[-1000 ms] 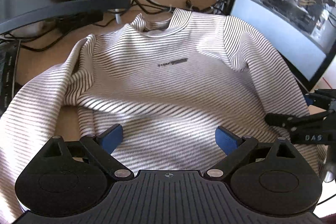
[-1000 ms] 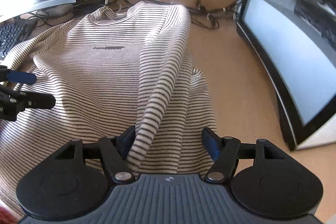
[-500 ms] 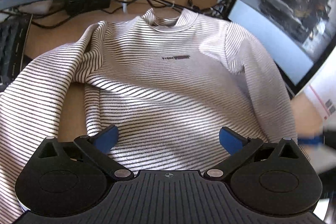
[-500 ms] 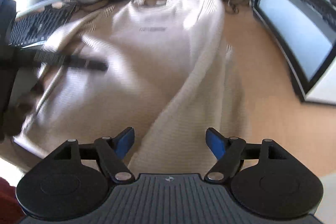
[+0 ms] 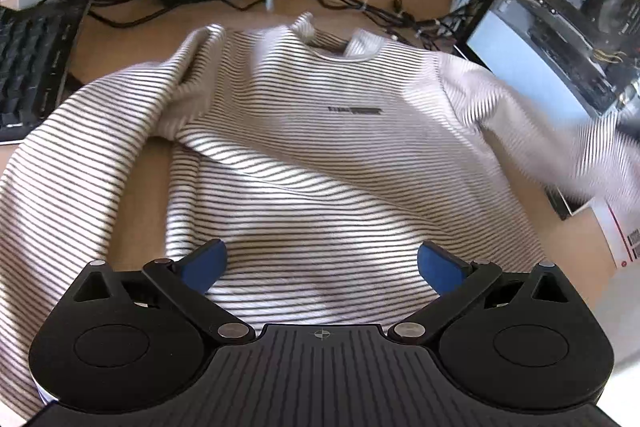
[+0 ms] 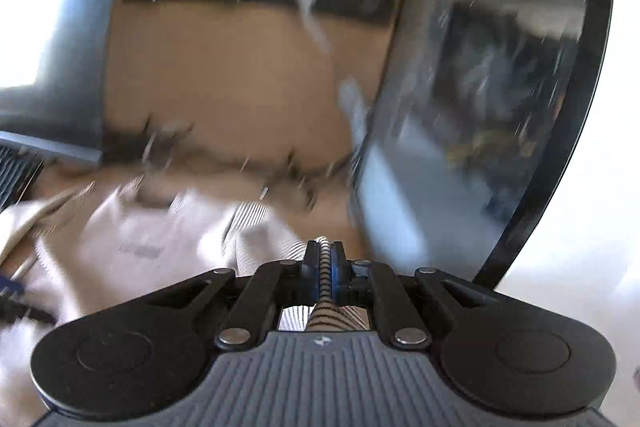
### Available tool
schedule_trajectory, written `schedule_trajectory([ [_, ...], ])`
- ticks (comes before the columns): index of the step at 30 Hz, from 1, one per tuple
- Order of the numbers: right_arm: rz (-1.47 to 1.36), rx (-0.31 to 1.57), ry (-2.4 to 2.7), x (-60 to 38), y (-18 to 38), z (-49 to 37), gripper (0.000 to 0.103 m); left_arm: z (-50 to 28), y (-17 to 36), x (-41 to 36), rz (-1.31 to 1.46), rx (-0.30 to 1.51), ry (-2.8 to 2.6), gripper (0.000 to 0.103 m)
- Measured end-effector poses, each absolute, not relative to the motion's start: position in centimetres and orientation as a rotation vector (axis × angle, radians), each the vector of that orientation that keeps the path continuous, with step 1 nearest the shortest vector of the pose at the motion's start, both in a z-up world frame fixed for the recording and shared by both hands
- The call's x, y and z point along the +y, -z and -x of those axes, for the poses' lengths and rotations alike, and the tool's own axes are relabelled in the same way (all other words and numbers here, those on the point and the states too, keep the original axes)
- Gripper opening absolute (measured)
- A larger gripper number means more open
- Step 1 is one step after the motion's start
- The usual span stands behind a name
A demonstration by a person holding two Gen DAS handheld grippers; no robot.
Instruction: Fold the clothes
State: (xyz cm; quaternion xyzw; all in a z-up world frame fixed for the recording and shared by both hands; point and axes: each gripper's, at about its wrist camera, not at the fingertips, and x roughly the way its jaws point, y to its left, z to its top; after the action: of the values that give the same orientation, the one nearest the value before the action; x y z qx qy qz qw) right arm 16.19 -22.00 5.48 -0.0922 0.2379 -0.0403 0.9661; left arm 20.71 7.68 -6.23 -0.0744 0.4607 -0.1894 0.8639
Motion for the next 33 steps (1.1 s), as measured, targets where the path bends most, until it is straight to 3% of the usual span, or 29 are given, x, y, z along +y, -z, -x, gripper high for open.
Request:
schedule_trajectory([
  [12,0.075,0.557,-0.034,-24.1,-1.6,-19.2,0.005,-19.2,6.6,6.4,0.040,0.974,0.376,0.103],
  [21,-0.044,0.493,-0.028,-26.0,-5.2,-18.1,0.005,-17.1,5.9,8.1,0.036,1.004,0.397,0.103],
  [33,0.058,0.385,0.071,-25.5,-9.1,-18.6,0.005,-19.0,4.5,6.6,0.136,0.887,0.472,0.103],
])
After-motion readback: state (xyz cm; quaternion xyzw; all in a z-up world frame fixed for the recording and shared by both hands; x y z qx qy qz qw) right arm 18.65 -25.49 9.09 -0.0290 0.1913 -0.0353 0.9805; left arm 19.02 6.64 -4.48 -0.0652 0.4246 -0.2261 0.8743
